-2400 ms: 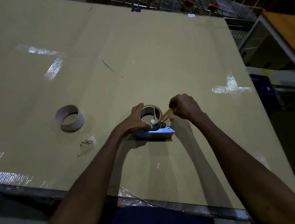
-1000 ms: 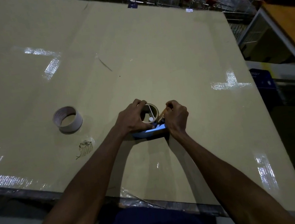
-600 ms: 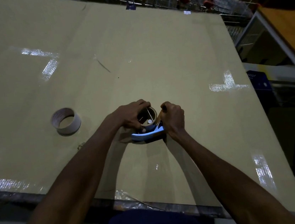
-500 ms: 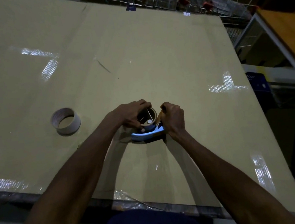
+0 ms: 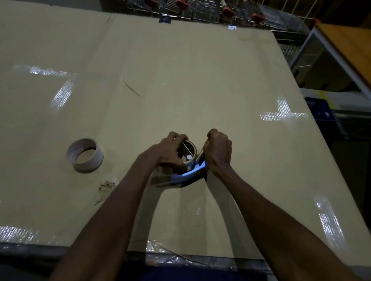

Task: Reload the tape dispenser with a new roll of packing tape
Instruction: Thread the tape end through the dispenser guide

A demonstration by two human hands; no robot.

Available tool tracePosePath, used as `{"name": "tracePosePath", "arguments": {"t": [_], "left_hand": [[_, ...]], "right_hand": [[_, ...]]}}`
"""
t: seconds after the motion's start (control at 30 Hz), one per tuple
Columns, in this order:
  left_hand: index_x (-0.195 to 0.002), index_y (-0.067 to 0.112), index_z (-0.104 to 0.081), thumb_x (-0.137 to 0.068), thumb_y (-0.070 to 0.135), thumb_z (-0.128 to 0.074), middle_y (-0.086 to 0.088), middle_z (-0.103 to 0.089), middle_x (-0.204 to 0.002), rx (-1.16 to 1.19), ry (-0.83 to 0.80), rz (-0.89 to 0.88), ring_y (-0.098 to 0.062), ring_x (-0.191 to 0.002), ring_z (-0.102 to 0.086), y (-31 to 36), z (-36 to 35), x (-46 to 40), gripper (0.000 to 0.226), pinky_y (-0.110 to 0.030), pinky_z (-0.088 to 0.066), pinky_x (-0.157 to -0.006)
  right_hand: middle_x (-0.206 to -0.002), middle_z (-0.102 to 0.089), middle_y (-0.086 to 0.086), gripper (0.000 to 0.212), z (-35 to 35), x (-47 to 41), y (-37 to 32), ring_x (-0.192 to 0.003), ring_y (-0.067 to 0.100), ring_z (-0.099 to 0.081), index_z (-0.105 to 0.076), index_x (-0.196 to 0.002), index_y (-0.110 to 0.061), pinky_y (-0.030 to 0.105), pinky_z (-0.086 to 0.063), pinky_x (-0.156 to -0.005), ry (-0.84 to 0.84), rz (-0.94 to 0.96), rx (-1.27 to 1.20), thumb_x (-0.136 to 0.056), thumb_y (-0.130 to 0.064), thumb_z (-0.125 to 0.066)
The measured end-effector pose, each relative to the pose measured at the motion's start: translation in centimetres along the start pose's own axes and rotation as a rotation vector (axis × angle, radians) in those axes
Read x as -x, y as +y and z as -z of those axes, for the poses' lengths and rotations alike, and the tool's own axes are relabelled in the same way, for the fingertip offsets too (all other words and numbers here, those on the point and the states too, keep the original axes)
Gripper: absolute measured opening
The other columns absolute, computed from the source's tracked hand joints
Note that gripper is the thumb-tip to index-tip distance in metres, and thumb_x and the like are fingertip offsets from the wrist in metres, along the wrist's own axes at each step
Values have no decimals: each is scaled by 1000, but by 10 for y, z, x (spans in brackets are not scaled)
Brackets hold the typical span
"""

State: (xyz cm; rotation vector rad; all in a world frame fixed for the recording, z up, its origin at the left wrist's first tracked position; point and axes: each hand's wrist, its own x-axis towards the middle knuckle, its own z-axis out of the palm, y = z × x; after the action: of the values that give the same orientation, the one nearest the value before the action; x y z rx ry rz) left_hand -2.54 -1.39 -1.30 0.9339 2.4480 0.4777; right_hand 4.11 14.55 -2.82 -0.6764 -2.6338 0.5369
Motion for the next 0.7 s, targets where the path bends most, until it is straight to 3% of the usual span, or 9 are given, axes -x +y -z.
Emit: {"name": "tracePosePath", "arguments": {"t": [0.1,0.17,0.3,0.5,0.6,0.7], "left_hand": [[-140,24,-37,-67,56,-80,-3,-37,-141,-6,203,49,-26,-122,-44,9,-17,5,90,-45,-48,-92],[-140,23,-39,-70,50,-79,-2,-39,-138,9,229,-1,-26,-120,-45,8,-20,5,85,-42,-49,-88],[-140,19,-42,-70,34,-81,-2,-43,-137,20,86,-113,-24,-116,-45,1,-7,2,82,-45,-49,-94],[-140,21,-42,-64,30,-78,-4,-44,-139,-162,-41,-215,-27,-127,-39,3,5,-4,85,-54,-39,-102],[-139,13,-43,-66,27,-73,-8,-44,-137,-117,-73,-222,-27,-127,-40,8,6,-1,81,-46,-40,-104],[-140,6,-39,-63,40,-61,-12,-43,-133,-40,-140,-144,-27,-128,-36,16,6,3,87,-34,-34,-105]], "right_hand": [[-90,-71,20,21,2,0,-1,-79,35,-67,-68,-96,2,35,-49,-63,5,26,-7,-88,7,-49],[-89,-72,20,18,2,0,-1,-77,34,-68,-68,-96,2,37,-52,-64,8,50,-16,-88,7,-52],[-81,-71,18,17,-2,-2,2,-68,34,-66,-68,-88,1,40,-56,-58,8,82,-1,-84,9,-54],[-83,-71,18,17,-2,-2,2,-70,32,-66,-68,-90,0,39,-56,-59,16,16,-12,-85,9,-54],[-89,-72,18,17,0,-2,1,-76,33,-68,-69,-95,0,41,-58,-65,-16,-4,-41,-86,7,-55],[-97,-74,19,23,9,-11,3,-86,36,-69,-72,-100,-1,39,-57,-72,-126,39,-64,-85,6,-56]]}}
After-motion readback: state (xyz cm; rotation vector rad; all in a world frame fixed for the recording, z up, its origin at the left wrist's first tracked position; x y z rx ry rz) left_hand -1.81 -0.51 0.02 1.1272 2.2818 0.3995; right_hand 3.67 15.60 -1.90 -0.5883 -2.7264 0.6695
